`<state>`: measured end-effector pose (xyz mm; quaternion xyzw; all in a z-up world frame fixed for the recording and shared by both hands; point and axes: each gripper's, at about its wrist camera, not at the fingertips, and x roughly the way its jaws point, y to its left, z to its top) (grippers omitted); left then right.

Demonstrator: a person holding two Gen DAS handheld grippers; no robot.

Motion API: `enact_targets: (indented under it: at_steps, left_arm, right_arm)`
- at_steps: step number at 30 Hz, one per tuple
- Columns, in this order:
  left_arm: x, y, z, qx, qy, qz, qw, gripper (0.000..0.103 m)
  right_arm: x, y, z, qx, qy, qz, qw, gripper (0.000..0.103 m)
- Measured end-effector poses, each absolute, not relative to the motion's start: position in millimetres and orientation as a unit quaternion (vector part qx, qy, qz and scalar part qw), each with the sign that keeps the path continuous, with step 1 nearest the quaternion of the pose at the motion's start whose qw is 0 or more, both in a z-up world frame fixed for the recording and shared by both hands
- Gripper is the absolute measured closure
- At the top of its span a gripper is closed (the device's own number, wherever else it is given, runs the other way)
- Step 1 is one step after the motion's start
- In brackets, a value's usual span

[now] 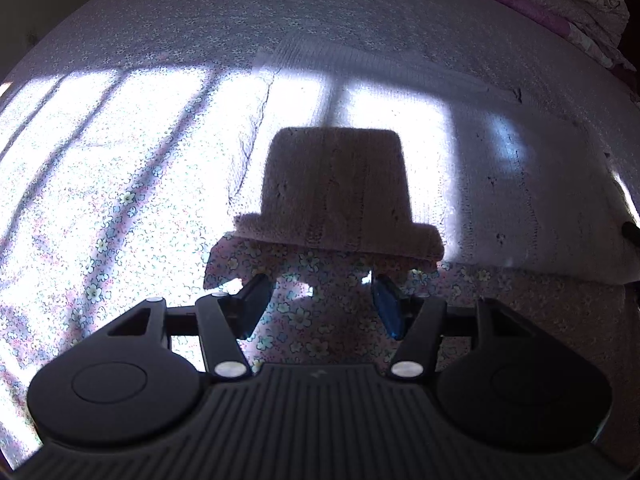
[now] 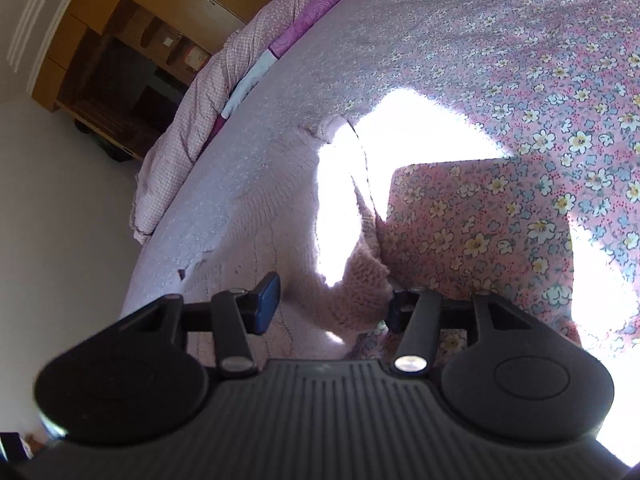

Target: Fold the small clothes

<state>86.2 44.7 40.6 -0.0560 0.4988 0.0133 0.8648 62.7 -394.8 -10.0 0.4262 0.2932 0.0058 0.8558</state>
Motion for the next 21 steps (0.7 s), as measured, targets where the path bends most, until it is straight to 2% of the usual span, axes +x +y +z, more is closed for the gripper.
enact_targets:
  at_steps: [3, 4, 7, 9, 17, 20, 21]
  left_arm:
    - [87, 45, 40, -0.054, 0.5, 0.014, 0.864, 0.038]
    - [87, 45, 40, -0.053, 0.5, 0.014, 0.864, 0.038]
    - [86, 40, 44, -0.045, 0.5, 0.014, 0.865, 0.038]
    - [88, 39, 45, -0.044, 0.5, 0.017, 0.865, 0.038]
    - [89, 48, 54, -0.053, 0.494, 0.027, 0.867, 0.038]
    - [89, 53, 57, -0.051, 0.492, 0.033, 0.868, 0.038]
    - [89, 53, 59, -0.051, 0.49, 0.038, 0.869, 0.038]
  right_arm:
    - [67, -393, -10, 0.428, 0.291, -0.001, 0.856, 0.053]
    - [70, -392, -10, 0.423, 0.293, -0.006, 0.858, 0.059]
    - [73, -390, -11, 0.416, 0.298, -0.006, 0.859, 0.068]
    - [74, -391, -11, 0.418, 0.304, 0.003, 0.856, 0.07]
    - [77, -389, -14, 0.424, 0.298, 0.005, 0.855, 0.069]
    - [83, -390, -13, 0.421, 0.3, 0.013, 0.856, 0.062]
    - [84, -390, -12, 0.425, 0.298, 0.019, 0.855, 0.056]
